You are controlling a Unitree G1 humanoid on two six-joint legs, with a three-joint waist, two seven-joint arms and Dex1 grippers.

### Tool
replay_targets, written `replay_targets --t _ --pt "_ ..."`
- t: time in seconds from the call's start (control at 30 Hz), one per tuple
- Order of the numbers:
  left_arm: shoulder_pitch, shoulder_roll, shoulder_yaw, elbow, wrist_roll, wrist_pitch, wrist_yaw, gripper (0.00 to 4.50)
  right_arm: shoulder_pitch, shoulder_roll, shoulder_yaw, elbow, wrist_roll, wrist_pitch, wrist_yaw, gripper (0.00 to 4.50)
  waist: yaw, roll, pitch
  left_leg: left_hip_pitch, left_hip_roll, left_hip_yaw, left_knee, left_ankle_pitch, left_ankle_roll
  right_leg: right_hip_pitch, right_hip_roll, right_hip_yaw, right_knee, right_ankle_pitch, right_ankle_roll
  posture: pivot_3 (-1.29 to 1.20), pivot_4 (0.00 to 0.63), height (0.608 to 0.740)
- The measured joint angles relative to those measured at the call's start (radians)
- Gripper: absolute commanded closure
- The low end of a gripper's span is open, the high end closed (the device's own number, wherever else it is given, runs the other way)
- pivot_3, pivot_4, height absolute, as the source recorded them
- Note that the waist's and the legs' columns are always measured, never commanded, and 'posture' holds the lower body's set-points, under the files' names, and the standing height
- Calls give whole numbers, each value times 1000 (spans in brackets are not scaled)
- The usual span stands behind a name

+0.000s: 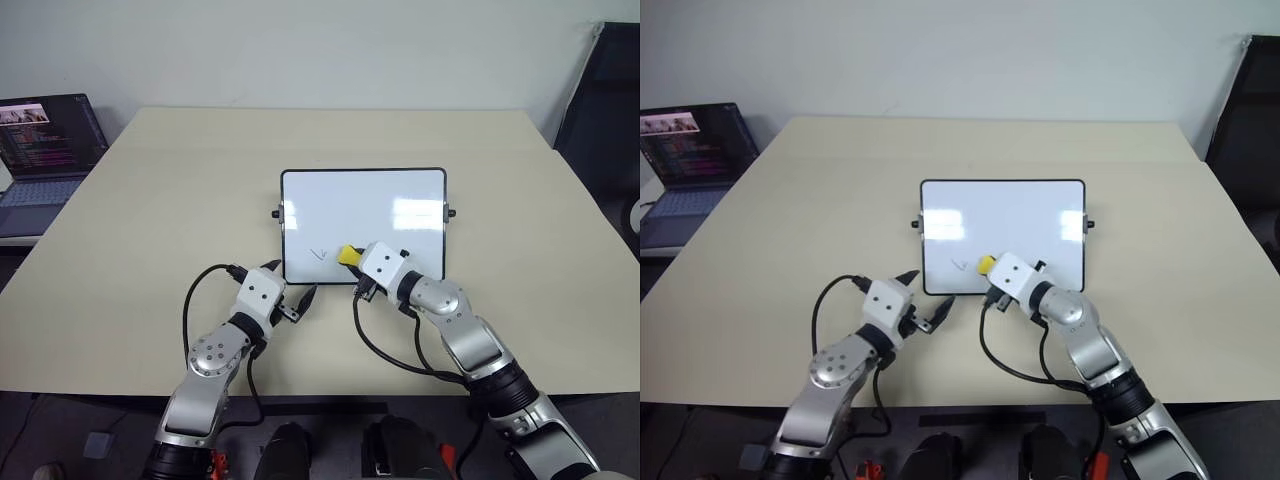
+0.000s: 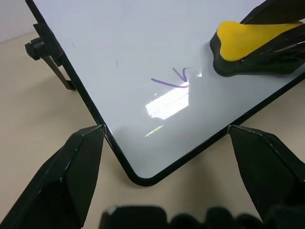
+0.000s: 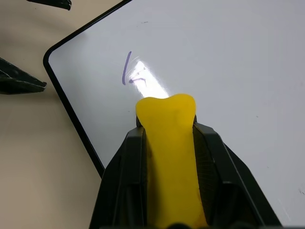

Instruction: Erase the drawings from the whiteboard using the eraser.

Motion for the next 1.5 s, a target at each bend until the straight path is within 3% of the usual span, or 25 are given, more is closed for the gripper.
replay_targets --t 0.37,0.87,1.2,1.5 --pt "-15 2 14 12 -1 -4 -1 0 -41 123 -23 11 28 -2 -54 3482 -8 0 0 -2 1 1 -2 0 0 -2 0 0 -3 0 0 0 150 740" --pt "-14 45 79 32 -5 -8 1 0 -132 198 59 231 -2 -157 -54 3482 -7 1 0 -2 1 0 -2 0 0 -2 0 0 -4 0 0 0 150 740" --pt "-13 64 111 42 -5 -27 1 0 -225 207 75 384 -64 -226 -82 3482 -8 1 0 0 2 0 -2 0 0 -2 -1 1 -1 0 -1 0 150 740" --pt "-43 68 112 85 -5 -32 -10 0 -137 97 70 250 -67 -203 -49 3482 4 0 0 0 0 0 -1 0 0 0 -1 0 -1 0 0 0 150 740"
